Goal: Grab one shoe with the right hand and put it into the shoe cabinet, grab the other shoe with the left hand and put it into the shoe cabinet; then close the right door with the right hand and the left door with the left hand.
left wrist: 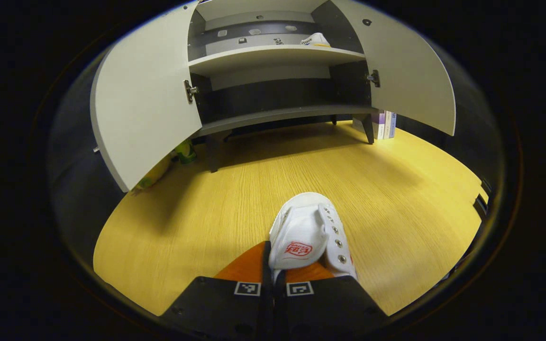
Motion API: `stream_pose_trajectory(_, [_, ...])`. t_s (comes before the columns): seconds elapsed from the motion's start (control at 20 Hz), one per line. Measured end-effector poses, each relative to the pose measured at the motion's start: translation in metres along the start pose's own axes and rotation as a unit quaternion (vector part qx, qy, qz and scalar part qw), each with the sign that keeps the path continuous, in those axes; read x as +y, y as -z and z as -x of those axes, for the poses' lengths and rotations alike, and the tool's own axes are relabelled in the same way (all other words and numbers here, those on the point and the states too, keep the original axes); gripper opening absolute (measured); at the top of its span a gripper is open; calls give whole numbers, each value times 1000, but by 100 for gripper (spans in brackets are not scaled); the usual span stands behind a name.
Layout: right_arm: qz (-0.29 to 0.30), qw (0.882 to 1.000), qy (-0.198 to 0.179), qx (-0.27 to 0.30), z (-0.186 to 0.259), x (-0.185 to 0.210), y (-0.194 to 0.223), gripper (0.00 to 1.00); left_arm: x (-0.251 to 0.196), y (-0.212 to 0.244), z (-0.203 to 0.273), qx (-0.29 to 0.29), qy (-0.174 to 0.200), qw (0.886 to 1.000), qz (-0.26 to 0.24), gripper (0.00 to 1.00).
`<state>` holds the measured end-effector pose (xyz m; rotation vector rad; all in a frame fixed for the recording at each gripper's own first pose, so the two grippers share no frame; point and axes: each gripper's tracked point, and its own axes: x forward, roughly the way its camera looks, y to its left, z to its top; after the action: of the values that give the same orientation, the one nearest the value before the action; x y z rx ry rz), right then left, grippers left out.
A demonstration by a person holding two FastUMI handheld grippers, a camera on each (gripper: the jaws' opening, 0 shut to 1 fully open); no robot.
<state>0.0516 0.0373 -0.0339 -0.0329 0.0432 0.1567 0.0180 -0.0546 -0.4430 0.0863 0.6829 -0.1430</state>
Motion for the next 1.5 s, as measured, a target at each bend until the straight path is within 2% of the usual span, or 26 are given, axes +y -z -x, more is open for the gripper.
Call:
stream_pose_trajectory(0.15, [-14, 1000, -4, -3, -4, 4, -2, 98, 3, -28, 16, -2, 1, 1000, 13, 5])
stream_pose_trajectory(0.25, [-21, 1000, -5, -4, -5, 4, -2, 98, 12, -58, 31, -20, -11, 1000, 11, 5])
stream_pose_trajectory(0.4, [-43, 999, -5, -5, -8, 2, -4, 98, 16, -107, 50, -31, -11, 999, 39, 5])
stream_pose_trajectory(0.65, [-59, 998, 2, -1, -4, -17, 0, 98, 24, -215, 78, -61, -12, 995, 80, 5])
stream_pose_trajectory(0.8, [-62, 998, 10, 1, 1, -30, 2, 98, 40, -286, 80, -91, -38, 991, 91, 5])
stream_pose_trajectory(1.05, [-75, 997, 17, 3, 9, -52, 8, 98, 62, -397, 58, -132, -65, 981, 124, 5])
stream_pose_trajectory(1.15, [-77, 997, 16, 7, 10, -58, 13, 97, 74, -436, 45, -145, -84, 978, 122, 5])
stream_pose_trajectory(1.4, [-89, 996, 13, 10, 13, -71, 19, 98, 87, -505, -9, -139, -105, 975, 138, 5])
stream_pose_trajectory(1.5, [-84, 996, 12, 11, 12, -78, 22, 98, 98, -523, -34, -133, -129, 975, 120, 5])
